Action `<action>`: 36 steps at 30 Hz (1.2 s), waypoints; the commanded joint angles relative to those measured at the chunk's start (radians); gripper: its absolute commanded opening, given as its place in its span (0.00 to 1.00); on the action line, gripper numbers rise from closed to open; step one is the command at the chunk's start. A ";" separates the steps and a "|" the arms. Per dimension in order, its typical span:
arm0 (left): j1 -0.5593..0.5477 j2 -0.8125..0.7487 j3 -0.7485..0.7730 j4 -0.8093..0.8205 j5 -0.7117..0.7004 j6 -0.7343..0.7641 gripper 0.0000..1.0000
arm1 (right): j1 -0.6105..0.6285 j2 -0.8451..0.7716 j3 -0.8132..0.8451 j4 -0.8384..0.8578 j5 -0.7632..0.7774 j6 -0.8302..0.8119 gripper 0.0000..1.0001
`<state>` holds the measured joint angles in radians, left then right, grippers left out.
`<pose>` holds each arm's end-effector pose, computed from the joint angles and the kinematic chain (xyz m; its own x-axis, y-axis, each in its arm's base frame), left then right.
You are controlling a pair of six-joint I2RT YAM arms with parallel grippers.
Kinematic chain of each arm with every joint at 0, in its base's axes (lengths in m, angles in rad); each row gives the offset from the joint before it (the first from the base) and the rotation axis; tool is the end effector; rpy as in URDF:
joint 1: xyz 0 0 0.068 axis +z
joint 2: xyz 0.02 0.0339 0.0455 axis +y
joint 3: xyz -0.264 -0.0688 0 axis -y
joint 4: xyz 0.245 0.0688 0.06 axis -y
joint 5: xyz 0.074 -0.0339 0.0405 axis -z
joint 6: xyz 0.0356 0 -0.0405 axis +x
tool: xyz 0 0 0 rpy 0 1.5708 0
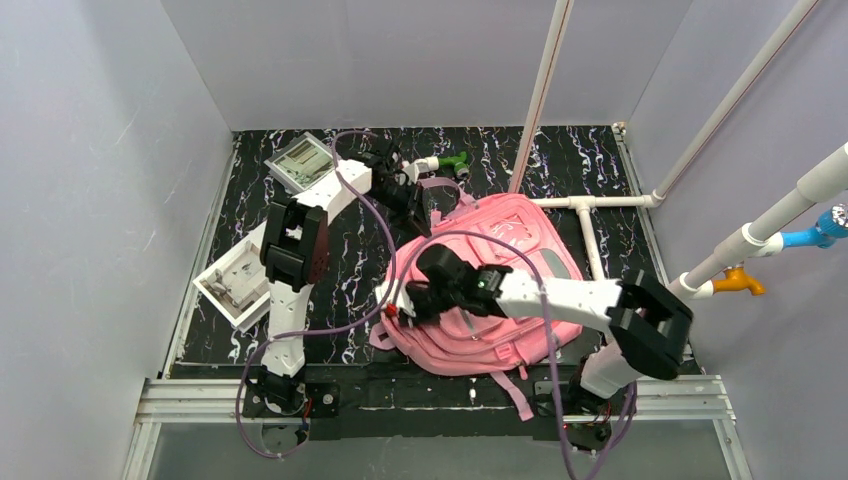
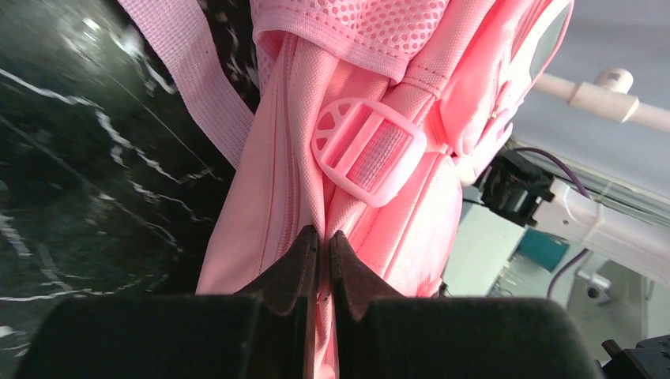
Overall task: Pack the student bag
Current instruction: Zip the student bag at the center of the board.
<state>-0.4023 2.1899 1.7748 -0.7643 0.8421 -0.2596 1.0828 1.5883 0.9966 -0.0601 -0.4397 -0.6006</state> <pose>0.4118 -0.2041 0.1943 -0.9562 0.2211 -0.1917 0.2868 0.5774 -0.7644 0.1488 0.3126 0.2262 0.3067 -0.5129 -0.8018 -0.9510 -0.1994 -0.2363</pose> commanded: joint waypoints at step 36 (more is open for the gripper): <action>0.121 -0.677 -0.482 0.160 -0.225 -0.383 0.58 | 0.103 -0.549 -0.371 -0.001 0.183 -0.008 0.01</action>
<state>-0.2661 1.7649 1.5318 -0.7292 0.5888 -0.3809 1.1824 1.0248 0.5728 -0.1032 -0.2203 -0.5114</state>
